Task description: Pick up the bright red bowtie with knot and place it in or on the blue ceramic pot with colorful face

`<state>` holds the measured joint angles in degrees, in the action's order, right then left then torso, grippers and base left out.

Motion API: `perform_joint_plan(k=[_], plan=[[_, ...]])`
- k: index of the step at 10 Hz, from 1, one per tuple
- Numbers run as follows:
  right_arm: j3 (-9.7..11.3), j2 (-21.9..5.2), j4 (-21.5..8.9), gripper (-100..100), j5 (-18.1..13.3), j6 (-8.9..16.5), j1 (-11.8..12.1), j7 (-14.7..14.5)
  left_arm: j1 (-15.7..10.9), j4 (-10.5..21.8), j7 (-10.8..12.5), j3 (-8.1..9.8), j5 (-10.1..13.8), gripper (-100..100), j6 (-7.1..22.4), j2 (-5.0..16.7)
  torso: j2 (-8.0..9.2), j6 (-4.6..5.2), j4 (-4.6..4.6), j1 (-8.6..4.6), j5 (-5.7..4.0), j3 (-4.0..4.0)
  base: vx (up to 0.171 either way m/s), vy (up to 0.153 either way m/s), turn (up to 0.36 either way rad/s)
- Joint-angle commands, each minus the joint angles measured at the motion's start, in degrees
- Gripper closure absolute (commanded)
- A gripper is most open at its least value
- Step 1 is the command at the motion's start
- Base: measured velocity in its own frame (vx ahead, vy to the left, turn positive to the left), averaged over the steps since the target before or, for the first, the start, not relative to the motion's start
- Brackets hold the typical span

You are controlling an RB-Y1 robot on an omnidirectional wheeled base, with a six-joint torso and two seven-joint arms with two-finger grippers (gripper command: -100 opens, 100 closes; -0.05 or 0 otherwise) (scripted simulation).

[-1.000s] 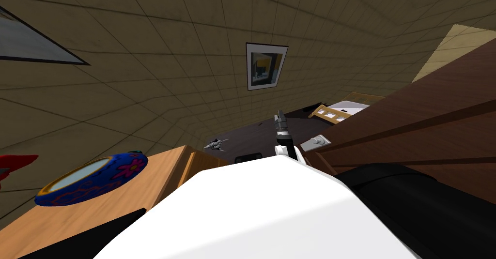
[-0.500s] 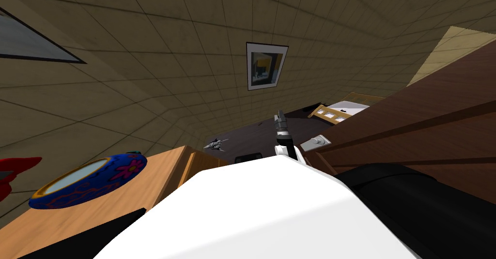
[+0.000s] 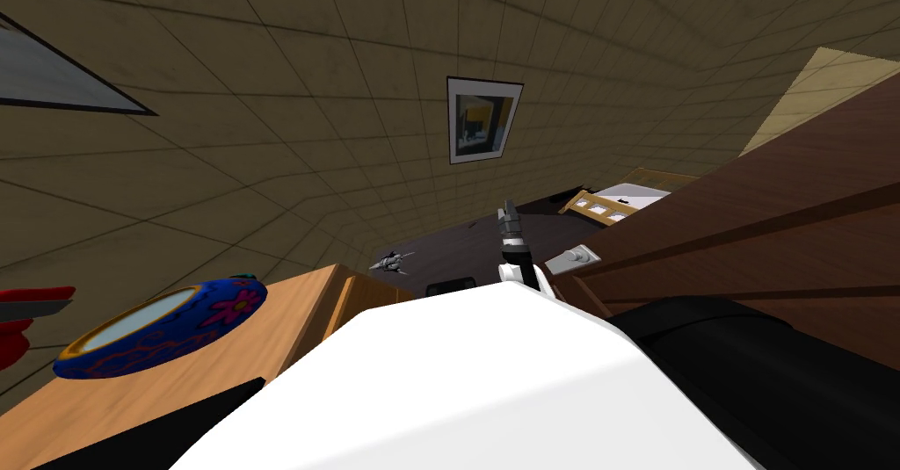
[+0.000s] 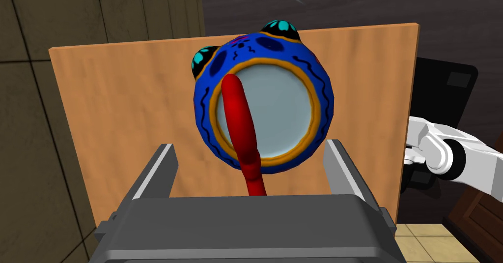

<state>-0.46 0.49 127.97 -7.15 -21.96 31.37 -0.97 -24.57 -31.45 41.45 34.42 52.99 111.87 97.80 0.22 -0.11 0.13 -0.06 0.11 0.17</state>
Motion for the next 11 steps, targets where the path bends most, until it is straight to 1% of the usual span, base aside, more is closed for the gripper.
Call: perform_joint_plan(k=[1,2,3,6,8,9,10,11], plan=[[0.00,0.00,0.00,0,0.00,0.00,0.00,0.00,0.00,0.00,0.00,0.00,0.00,-100,0.00,0.00,0.00,0.00,0.00,0.00,0.00,0.00,0.000,0.000,0.000],[0.00,0.00,0.00,0,0.00,0.00,0.00,0.00,0.00,0.00,0.00,0.00,0.00,0,0.00,0.00,0.00,0.00,0.00,0.00,0.00,0.00,0.000,0.000,0.000],[0.00,0.00,0.00,0,0.00,0.00,0.00,0.00,0.55,1.66,0.28,-1.03,1.38,-100,0.33,2.28,0.00,0.00,0.00,0.00,0.00,0.00,-0.028,0.013,-0.196],[0.00,0.00,0.00,0,0.00,0.00,-0.01,0.00,1.37,4.15,0.71,-2.58,3.46,-100,0.83,5.70,0.18,0.01,0.04,0.12,0.02,0.10,-0.050,0.037,-0.160],[0.00,0.00,0.00,0,0.00,0.00,0.00,0.00,1.37,4.15,0.71,-2.58,3.46,-100,0.83,5.70,0.13,-0.01,0.04,0.08,0.02,0.08,-0.016,0.009,-0.027],[0.00,0.00,0.00,0,0.00,0.00,0.00,0.00,1.64,4.98,0.85,-3.10,4.15,-100,1.00,6.84,0.06,-0.02,0.02,0.03,0.01,0.04,-0.009,0.001,-0.095],[0.00,0.00,0.00,0,0.00,0.00,0.00,0.00,1.64,4.98,0.85,-3.04,4.15,-100,1.00,6.84,0.04,0.02,0.01,0.01,0.00,0.02,-0.012,0.004,-0.057],[0.00,0.00,0.00,0,0.00,0.00,0.00,0.00,2.19,6.65,1.14,-4.13,5.54,-100,1.33,9.12,0.03,-0.01,0.01,0.00,0.00,0.02,-0.034,-0.032,-0.109]])
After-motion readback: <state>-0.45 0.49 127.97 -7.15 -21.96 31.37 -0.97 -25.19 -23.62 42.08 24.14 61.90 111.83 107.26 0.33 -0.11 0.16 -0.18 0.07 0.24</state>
